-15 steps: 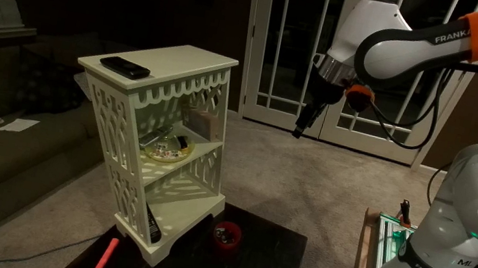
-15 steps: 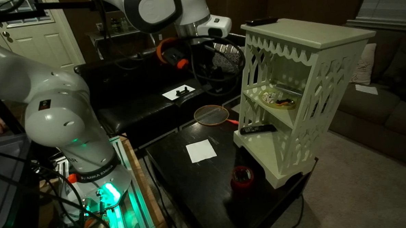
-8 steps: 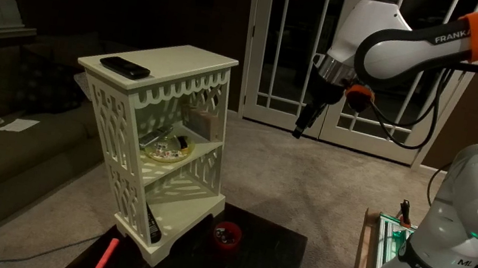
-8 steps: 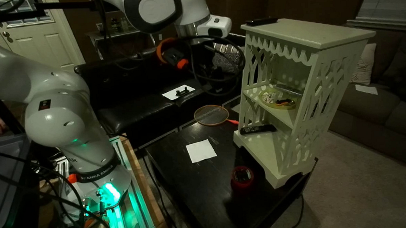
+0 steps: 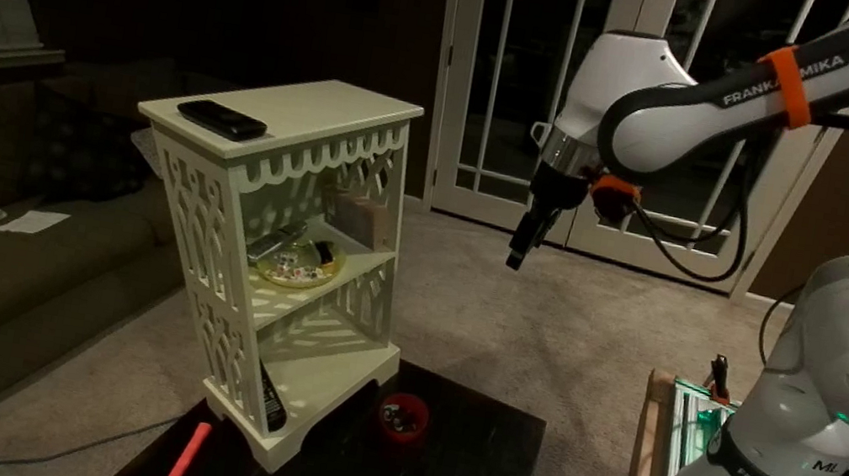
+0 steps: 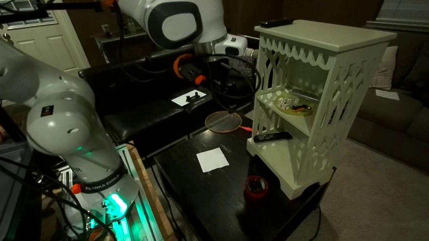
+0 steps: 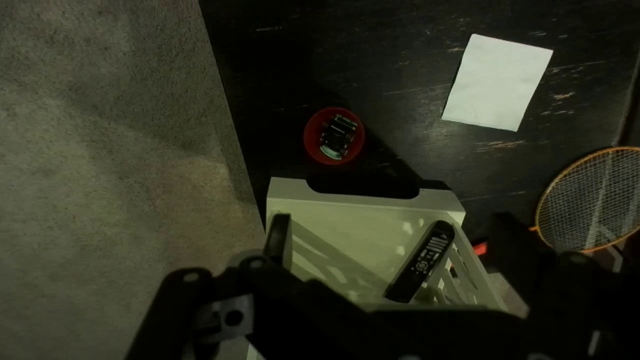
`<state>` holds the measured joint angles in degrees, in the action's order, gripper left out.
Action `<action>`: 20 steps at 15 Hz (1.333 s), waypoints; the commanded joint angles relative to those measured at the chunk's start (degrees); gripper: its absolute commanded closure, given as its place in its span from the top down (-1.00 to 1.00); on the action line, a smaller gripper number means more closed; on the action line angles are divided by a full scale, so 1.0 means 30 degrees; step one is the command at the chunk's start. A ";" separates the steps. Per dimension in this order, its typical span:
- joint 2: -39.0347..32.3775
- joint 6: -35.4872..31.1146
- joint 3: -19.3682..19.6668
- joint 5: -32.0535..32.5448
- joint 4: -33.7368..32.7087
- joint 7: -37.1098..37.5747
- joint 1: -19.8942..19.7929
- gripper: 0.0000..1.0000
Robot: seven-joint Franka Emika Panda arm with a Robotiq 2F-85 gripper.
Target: Put the orange bowl on the bottom shelf.
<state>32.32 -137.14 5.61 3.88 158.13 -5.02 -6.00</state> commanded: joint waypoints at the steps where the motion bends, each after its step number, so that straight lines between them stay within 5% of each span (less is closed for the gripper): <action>1: -0.3541 -0.2631 -0.0573 0.0209 0.0022 0.0793 0.0097 1.00; 11: -1.3975 -1.1298 -0.1139 0.0561 -0.1434 0.1097 0.0591 1.00; 20: -2.0441 -1.1525 -0.1418 -0.0005 -0.6674 0.0725 0.1201 1.00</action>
<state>-23.01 -171.76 1.76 4.58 144.57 -2.54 -2.76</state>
